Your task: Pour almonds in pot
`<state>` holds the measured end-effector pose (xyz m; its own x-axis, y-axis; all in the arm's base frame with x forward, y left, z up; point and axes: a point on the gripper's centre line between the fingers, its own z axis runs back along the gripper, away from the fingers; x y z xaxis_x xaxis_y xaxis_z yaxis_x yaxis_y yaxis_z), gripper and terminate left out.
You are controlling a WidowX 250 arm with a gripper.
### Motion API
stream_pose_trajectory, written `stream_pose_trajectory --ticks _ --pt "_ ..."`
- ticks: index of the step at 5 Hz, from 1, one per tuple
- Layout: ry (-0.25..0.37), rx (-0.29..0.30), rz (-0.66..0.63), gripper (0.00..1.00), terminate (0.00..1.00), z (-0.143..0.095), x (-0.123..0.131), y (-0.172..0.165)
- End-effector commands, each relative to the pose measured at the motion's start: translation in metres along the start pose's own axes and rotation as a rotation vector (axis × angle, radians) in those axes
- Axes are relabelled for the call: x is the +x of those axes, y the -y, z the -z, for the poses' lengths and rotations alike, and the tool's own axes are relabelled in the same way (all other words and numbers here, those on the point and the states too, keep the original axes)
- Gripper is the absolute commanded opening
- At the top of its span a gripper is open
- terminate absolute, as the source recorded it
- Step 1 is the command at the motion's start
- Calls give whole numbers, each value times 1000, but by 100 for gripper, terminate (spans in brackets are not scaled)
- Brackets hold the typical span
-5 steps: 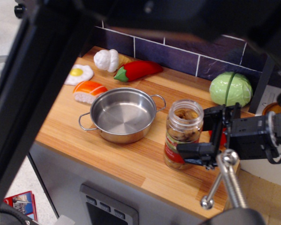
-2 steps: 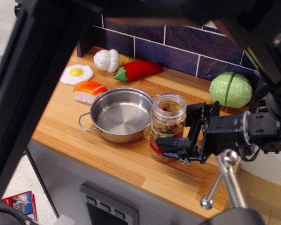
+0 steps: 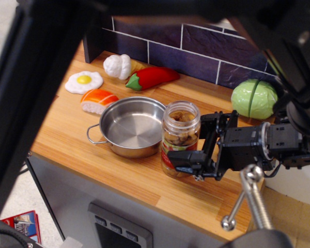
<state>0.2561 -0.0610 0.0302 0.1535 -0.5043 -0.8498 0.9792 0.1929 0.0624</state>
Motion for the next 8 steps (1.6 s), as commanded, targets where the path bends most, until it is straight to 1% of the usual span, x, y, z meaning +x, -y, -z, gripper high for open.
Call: stream_pose_trajectory --ticks 1,2,3,4,5,6,7,8 --pt "357 -205 61 0 0 -20 -31 -3" --pt "522 -274 82 0 0 -21 -29 -1" --pt "691 -378 159 0 0 -21 -35 -2" --pt "802 -460 223 0 0 -23 -39 -4" --pt "908 -437 263 0 0 -24 -47 1" --pt "1010 -464 361 0 0 -31 -59 0" --pt "1066 -462 397 0 0 -35 -62 4" --pt "1141 -533 458 0 0 -33 -70 5"
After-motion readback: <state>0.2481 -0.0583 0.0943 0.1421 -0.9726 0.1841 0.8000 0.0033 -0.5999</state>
